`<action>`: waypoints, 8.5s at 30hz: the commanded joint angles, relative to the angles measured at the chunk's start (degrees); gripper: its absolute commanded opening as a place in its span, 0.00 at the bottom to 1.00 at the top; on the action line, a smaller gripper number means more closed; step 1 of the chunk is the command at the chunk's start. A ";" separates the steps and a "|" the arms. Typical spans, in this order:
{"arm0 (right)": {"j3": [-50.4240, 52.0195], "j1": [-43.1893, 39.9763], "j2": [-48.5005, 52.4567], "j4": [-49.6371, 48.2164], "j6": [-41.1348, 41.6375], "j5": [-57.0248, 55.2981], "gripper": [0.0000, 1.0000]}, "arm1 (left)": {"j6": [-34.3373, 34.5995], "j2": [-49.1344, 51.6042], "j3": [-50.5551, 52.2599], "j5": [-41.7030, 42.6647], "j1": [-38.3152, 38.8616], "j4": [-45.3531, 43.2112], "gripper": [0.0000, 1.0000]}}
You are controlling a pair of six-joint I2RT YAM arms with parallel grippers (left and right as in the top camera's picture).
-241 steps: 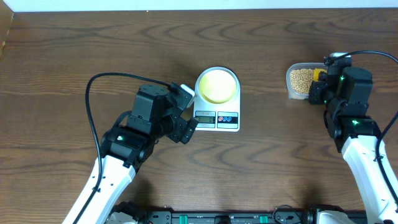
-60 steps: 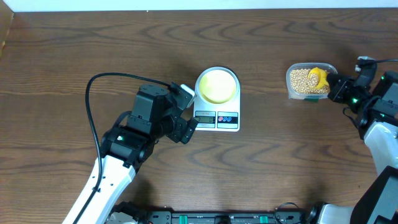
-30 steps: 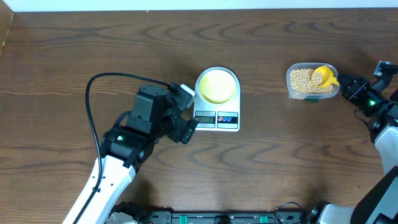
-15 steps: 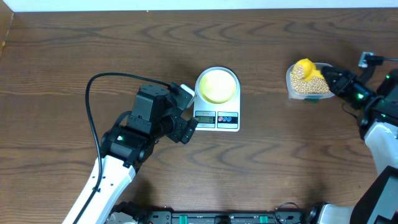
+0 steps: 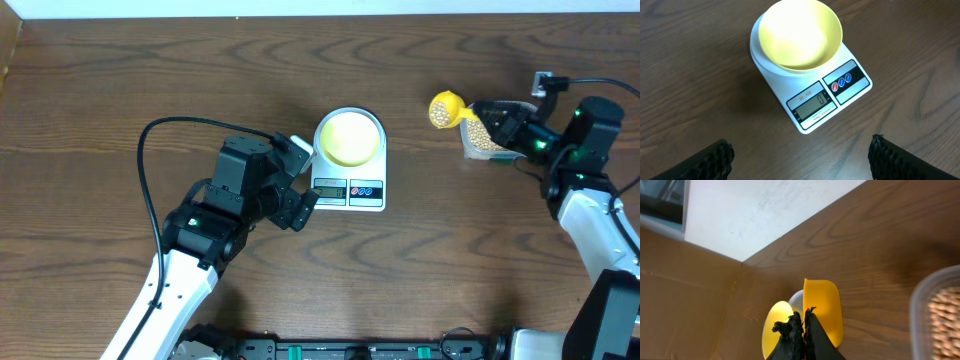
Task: Scoop item into bowl and weigh 50g on scale
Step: 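Lift the filled scoop and carry it left toward the yellow bowl, then tip the yellow scoop over the yellow bowl to pour soybeans in, then carry the empty scoop right back to the soybean tub, then push the scoop into the soybeans with the right gripper to fill it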
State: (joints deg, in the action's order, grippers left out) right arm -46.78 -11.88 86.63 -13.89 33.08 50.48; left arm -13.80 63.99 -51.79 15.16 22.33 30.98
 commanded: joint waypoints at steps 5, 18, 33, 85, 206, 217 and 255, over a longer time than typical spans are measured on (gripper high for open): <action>-0.61 4.61 0.39 -4.11 0.79 -1.16 0.01 | -0.74 0.11 1.07 0.90 -0.24 -0.20 0.88; -0.61 11.21 0.39 -7.80 2.21 -4.57 0.01 | -0.74 0.11 1.07 0.90 -0.24 -0.22 0.88; -0.61 18.18 0.39 -8.22 2.25 -7.74 0.01 | -0.72 0.11 1.07 0.90 -0.24 -0.22 0.88; -0.61 28.39 0.39 -7.34 -25.57 -14.60 0.01 | -0.74 0.11 1.07 0.90 -0.24 -0.20 0.88; -0.50 10.36 -11.52 19.61 -47.30 -53.90 0.01 | -0.74 0.11 1.07 0.90 -0.24 -0.20 0.88; 0.04 8.90 -9.01 19.91 -47.28 -56.13 0.01 | -0.74 0.11 1.07 0.90 -0.24 -0.22 0.88; 0.04 4.66 -2.71 17.73 -35.63 -33.14 0.01 | -0.74 0.11 1.07 0.90 -0.24 -0.20 0.88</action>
State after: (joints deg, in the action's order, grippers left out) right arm -46.78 -5.23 83.74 3.66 -5.78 9.93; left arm -13.78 63.99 -51.66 15.18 22.33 30.98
